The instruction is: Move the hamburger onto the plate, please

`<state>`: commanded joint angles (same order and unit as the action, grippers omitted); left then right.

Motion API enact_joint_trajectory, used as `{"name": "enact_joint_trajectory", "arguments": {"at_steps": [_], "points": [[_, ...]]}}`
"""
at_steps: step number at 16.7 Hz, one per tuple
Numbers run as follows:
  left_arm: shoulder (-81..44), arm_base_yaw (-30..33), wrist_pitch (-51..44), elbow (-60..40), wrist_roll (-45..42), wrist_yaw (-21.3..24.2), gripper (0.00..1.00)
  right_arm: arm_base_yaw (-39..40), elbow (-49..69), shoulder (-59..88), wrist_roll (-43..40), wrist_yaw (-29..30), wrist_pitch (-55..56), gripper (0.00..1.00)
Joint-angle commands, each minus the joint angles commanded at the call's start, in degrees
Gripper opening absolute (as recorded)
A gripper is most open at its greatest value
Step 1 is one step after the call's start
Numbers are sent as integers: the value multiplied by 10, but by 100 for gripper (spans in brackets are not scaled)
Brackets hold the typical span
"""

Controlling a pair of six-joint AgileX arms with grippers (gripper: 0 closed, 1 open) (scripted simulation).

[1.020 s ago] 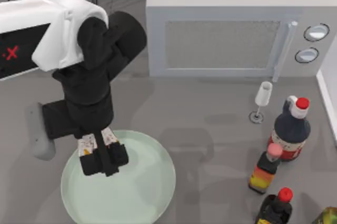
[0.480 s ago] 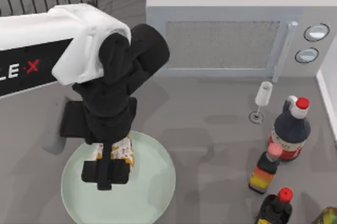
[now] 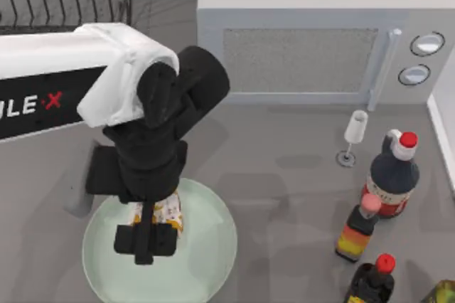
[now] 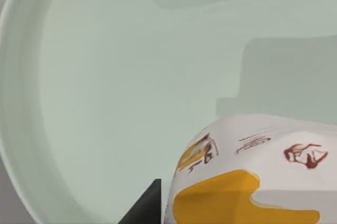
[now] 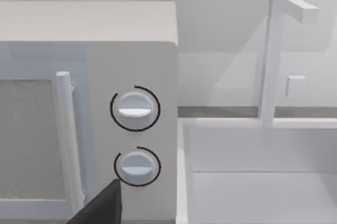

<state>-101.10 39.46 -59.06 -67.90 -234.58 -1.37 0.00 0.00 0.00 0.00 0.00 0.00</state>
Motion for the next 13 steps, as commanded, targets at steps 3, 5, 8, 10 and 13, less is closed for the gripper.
{"name": "enact_joint_trajectory", "arguments": {"at_steps": [3,5,8,10,13], "points": [[-17,-2,53,37,0,0,0,0,0,0,0,0,0,100],[-20,-2,60,43,0,0,0,0,0,0,0,0,0,100],[-20,-2,60,43,0,0,8,0,0,0,0,0,0,100],[-20,-2,60,43,0,0,23,0,0,0,0,0,0,100],[-20,-2,60,43,0,0,45,0,0,0,0,0,0,100]]}}
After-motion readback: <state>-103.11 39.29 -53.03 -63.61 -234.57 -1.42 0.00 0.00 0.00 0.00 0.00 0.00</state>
